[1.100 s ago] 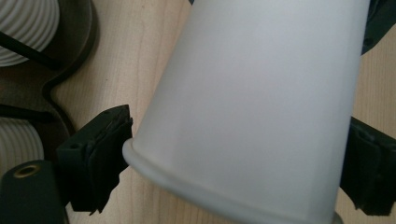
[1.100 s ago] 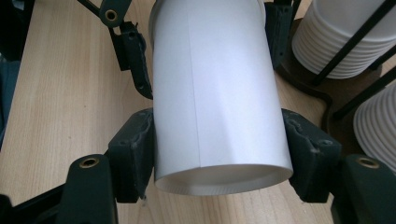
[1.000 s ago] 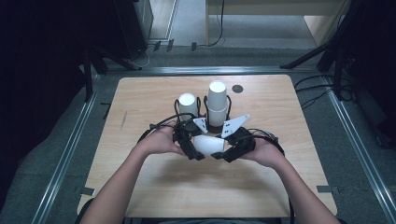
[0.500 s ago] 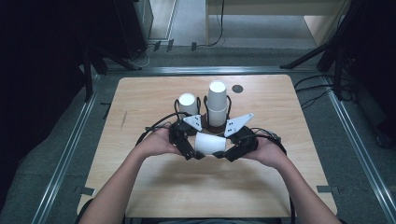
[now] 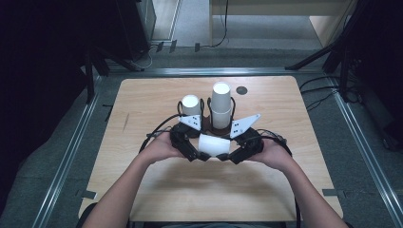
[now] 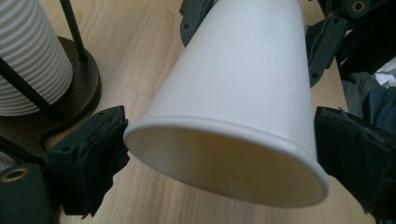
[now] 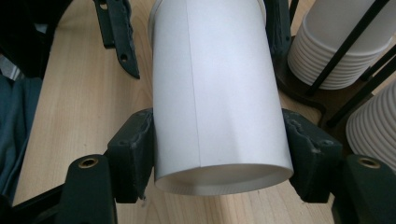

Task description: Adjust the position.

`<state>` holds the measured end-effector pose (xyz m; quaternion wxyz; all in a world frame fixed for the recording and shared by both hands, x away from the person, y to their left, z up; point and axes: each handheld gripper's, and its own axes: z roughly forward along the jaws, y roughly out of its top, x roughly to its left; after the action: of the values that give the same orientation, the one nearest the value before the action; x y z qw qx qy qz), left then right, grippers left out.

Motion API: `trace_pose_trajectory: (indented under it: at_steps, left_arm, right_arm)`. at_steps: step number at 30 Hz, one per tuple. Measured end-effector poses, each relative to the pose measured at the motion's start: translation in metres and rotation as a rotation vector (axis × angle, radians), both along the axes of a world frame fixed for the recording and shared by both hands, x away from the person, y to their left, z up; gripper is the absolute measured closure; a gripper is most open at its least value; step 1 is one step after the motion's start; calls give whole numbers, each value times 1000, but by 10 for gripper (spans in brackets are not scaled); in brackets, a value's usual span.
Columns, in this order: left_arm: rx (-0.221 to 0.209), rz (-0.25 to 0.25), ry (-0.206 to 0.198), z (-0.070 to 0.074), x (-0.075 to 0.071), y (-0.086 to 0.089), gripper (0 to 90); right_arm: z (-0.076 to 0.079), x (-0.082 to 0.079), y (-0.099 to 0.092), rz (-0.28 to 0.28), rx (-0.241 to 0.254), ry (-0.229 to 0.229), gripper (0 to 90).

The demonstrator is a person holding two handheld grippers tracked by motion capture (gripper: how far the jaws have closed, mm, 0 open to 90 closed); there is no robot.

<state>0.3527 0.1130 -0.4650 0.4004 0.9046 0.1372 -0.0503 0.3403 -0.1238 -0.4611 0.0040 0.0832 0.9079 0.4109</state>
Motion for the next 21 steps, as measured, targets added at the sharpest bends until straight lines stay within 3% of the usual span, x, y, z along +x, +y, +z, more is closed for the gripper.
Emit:
trace_pose_trajectory:
  at_steps: [6,10,17,21]
  left_arm:
    - [-34,-8,15,-2,0,1,56]
    - [-64,-18,24,-2,-2,4,151]
    - [-52,-67,31,-1,-2,7,219]
    - [-36,-76,0,3,-5,7,236]
  right_arm:
    - [3,-1,0,13,28,12,331]
    - [4,0,0,24,38,14,331]
    - [4,-1,0,43,41,20,337]
    - [4,-2,0,49,42,23,340]
